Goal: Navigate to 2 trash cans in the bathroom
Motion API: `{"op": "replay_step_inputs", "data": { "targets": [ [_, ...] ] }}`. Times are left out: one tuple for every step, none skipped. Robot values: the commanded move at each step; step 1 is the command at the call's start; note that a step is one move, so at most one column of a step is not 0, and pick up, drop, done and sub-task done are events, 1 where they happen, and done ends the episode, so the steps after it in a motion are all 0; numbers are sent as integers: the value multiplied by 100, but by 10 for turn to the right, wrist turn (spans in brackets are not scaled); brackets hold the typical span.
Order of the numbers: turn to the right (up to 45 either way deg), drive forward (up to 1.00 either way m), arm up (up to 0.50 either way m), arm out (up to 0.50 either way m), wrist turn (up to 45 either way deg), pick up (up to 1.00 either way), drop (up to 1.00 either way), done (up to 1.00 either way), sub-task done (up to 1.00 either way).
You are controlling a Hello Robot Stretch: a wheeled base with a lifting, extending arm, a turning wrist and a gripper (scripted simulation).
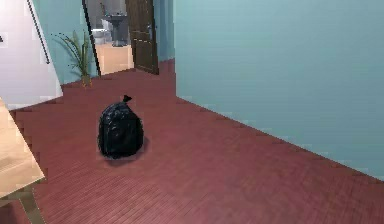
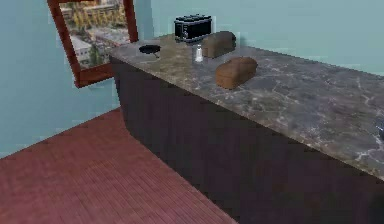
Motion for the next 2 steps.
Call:
{"op": "replay_step_inputs", "data": {
  "targets": [
    [0,100,0,0,0,0,0,0,0],
    [0,100,0,0,0,0,0,0,0]
  ]
}}
